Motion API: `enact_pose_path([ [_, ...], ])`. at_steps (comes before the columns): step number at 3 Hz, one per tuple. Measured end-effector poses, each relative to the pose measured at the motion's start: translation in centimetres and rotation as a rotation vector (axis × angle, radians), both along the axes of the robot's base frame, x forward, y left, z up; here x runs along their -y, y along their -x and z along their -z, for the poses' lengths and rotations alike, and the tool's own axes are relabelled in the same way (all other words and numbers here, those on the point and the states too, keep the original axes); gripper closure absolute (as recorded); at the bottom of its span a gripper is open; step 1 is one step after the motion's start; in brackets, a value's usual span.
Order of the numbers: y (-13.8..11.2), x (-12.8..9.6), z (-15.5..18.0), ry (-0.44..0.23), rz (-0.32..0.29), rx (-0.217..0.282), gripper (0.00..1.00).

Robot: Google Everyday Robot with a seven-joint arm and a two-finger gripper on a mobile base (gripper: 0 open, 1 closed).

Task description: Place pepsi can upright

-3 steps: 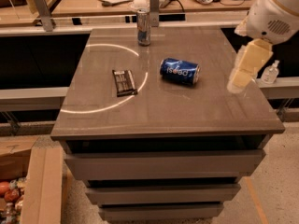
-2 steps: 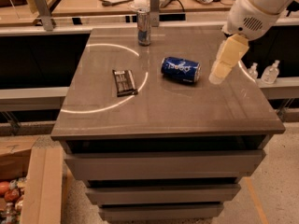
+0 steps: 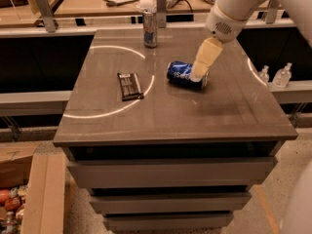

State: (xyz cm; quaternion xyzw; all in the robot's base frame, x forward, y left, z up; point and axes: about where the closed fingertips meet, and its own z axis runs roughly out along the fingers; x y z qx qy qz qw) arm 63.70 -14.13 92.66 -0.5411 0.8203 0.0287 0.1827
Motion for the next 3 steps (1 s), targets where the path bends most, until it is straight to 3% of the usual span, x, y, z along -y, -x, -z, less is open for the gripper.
enact_pose_path([
  [2,-2.8,-4.6,3.7,0.025,-0.025,-0.052,0.0],
  [3,-3.8,-5.8,5.5,0.011,-0.014,-0.072,0.0],
])
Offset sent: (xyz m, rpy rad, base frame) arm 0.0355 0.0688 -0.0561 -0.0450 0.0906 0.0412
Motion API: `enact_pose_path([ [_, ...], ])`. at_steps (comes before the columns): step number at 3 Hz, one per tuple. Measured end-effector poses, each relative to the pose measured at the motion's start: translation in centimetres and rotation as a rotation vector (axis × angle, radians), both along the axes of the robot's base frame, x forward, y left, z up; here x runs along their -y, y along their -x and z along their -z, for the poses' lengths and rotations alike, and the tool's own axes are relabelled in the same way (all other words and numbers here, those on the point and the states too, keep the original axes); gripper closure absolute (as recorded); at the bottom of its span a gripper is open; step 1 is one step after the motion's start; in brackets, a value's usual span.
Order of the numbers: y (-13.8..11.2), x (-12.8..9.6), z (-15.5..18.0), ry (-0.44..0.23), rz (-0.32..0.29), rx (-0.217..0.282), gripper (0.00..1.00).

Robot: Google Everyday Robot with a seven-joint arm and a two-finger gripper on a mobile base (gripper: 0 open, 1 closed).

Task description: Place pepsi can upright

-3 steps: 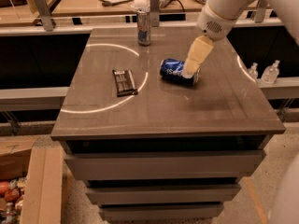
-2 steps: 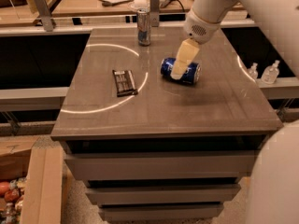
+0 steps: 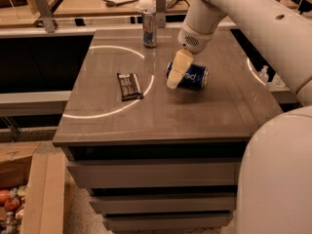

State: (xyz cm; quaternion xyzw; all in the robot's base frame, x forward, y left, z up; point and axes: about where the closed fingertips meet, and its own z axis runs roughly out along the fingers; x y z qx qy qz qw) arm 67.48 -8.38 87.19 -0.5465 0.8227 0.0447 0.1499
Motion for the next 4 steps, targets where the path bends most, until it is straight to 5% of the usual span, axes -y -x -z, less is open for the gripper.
enact_pose_path([
  [1,-0.9,-0.5,1.2,-0.012,-0.006,-0.013,0.14],
  [3,-0.9,-0.4,2.5,0.02,-0.064,-0.028,0.61],
  [4,0.4,-0.3,-1.0,0.032,-0.161,0.022,0.83],
])
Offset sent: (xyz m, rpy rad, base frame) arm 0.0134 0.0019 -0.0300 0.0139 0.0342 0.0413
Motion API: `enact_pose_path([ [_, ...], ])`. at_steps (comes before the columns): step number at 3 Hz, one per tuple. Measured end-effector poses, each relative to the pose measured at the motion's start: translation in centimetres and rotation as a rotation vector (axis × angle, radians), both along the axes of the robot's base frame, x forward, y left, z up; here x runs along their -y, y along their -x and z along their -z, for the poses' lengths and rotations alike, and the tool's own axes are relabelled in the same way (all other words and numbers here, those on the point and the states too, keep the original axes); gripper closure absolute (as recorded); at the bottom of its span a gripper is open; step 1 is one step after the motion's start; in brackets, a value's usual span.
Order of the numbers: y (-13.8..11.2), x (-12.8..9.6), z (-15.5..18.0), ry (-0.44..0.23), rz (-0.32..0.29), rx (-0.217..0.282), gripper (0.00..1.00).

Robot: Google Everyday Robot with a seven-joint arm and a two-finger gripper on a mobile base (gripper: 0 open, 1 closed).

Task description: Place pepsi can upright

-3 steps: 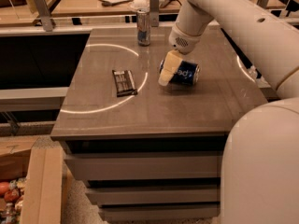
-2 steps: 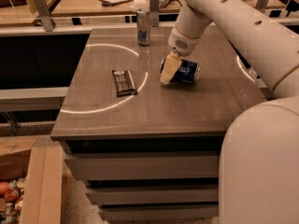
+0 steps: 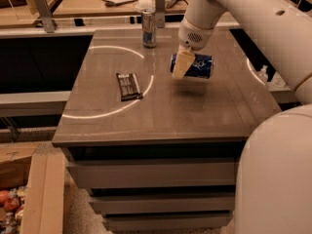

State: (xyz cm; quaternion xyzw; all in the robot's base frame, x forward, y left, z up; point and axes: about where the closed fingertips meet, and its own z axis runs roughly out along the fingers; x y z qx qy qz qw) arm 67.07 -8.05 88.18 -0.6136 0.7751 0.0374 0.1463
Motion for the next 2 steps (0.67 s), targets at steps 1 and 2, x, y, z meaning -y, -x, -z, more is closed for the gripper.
enact_pose_path([
  [1,1.6,0.3,-4.6,-0.126,-0.078,0.08,1.0],
  [2,3.5,1.5,-7.1,-0.461,-0.085,0.13,1.0],
])
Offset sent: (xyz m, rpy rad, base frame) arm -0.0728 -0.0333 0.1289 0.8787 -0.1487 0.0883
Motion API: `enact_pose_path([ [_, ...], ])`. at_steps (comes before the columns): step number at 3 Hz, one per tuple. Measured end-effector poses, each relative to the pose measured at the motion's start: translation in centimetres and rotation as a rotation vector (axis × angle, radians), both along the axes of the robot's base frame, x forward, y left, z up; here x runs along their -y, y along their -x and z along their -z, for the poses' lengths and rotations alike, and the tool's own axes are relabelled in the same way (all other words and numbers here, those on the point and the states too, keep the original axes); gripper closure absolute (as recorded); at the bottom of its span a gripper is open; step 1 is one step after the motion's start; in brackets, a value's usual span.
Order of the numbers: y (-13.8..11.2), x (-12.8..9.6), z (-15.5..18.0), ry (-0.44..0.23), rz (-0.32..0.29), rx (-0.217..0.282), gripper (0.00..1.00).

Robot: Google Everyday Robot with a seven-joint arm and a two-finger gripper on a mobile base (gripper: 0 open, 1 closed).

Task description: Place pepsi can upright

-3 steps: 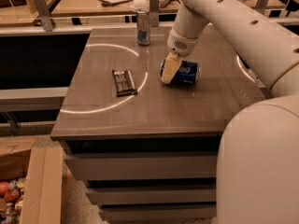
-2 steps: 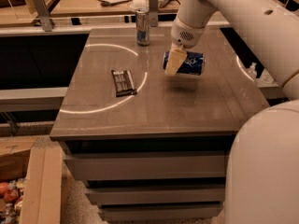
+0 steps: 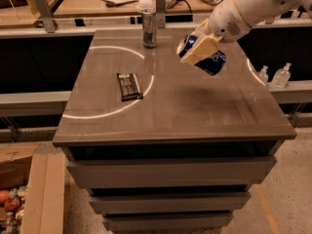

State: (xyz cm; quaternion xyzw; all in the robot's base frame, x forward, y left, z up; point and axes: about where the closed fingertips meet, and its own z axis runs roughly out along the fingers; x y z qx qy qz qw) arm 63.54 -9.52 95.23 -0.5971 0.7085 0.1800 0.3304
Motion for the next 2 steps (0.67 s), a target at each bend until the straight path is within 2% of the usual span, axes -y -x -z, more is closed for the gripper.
enact_pose_path([
  [1,1.6,0.2,-2.4,-0.25,-0.018,0.025,1.0],
  [2,2.7,0.1,-3.0,-0.506,-0.077,0.036,1.0],
])
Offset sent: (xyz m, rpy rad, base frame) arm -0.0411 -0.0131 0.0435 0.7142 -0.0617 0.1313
